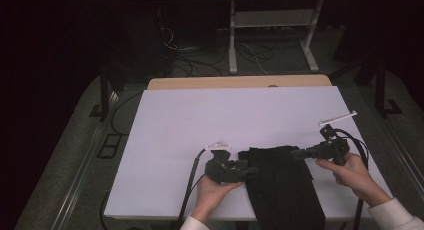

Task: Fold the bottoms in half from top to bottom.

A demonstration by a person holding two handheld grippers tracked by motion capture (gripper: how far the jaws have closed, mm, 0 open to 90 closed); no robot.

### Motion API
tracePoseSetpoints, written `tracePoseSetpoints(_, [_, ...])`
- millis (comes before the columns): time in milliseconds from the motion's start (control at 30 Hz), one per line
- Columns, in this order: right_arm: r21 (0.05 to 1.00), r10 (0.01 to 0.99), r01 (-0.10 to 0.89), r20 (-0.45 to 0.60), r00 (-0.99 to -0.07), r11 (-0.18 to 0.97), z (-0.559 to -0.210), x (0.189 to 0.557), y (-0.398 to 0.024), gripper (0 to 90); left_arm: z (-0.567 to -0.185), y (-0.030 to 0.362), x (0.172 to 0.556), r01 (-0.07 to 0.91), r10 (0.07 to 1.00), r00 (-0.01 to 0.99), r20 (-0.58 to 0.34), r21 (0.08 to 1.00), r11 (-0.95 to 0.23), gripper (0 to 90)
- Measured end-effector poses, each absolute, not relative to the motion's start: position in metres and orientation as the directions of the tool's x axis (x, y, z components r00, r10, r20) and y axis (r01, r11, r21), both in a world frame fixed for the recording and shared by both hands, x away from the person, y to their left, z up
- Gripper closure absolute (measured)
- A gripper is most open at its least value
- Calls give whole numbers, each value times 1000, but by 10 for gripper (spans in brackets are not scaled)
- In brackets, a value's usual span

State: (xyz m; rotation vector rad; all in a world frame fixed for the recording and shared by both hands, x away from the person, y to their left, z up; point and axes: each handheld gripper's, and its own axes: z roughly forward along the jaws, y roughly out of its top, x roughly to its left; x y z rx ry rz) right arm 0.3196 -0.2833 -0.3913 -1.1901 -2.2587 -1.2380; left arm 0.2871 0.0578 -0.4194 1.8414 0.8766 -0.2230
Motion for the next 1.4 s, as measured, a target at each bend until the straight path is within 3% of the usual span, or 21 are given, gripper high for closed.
tracePoseSetpoints(300, [572,497,770,599,-628,283,-385,307,-294,870,-408,56,313,659,525,681,-510,739,-137,293])
tracePoseSetpoints(633, [550,460,769,618,-638,326,-391,286,-296,870,-408,52,343,677,556,642,-529,731,-86,279])
tracePoseSetpoints(1067, [522,410,774,656,-633,360,-397,262,-301,870,-414,50,351,666,536,658,-529,741,-85,215])
tracePoseSetpoints(1400, [469,349,739,670,-655,484,-406,240,-295,870,-418,47,351,669,550,659,-513,734,-118,196])
